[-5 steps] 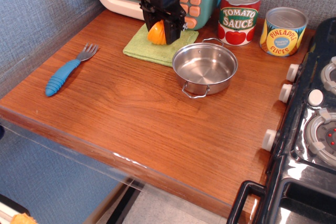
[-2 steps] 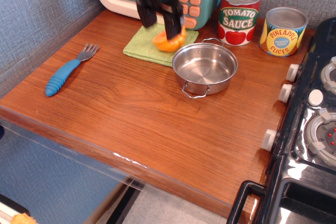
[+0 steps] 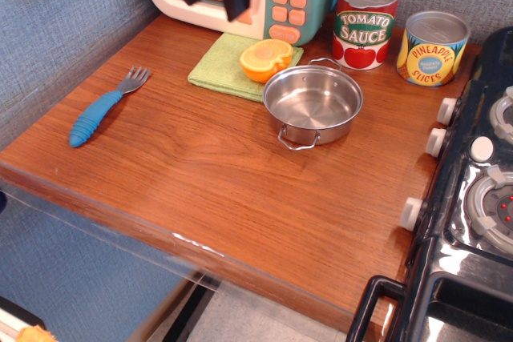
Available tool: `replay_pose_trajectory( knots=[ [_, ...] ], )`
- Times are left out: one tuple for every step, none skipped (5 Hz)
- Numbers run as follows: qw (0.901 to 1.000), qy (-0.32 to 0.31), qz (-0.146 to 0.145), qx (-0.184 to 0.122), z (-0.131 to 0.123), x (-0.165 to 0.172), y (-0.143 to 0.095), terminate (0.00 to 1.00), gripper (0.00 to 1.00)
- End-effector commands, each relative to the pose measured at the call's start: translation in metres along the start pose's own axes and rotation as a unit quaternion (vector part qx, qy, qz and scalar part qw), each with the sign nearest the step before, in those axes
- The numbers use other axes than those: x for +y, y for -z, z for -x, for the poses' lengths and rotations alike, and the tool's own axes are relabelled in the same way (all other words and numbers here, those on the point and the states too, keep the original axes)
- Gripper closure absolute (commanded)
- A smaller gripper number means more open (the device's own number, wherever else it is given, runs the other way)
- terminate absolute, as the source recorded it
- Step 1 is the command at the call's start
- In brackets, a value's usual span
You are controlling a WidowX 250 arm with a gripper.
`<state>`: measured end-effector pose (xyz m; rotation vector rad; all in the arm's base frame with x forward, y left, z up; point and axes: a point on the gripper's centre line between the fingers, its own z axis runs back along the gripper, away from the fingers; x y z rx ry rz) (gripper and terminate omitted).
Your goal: Place the orange on top of the green rag.
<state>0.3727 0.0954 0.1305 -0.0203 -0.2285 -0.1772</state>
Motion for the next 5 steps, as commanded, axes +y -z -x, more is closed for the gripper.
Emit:
replay_pose_trajectory(
  knots=[
    [0.9984,0.0,-0.055,0.013,0.0475,0.0132,-0.0164,0.0,0.0],
    [0.9984,0.0,-0.055,0.013,0.0475,0.0132,-0.0164,0.0,0.0],
    [0.9984,0.0,-0.055,0.013,0.0475,0.0132,-0.0164,0.0,0.0],
    [0.9984,0.0,-0.055,0.013,0.0475,0.0132,-0.0164,0.0,0.0],
    [0.9984,0.0,-0.055,0.013,0.0475,0.0132,-0.0164,1.0,0.0]
  ],
)
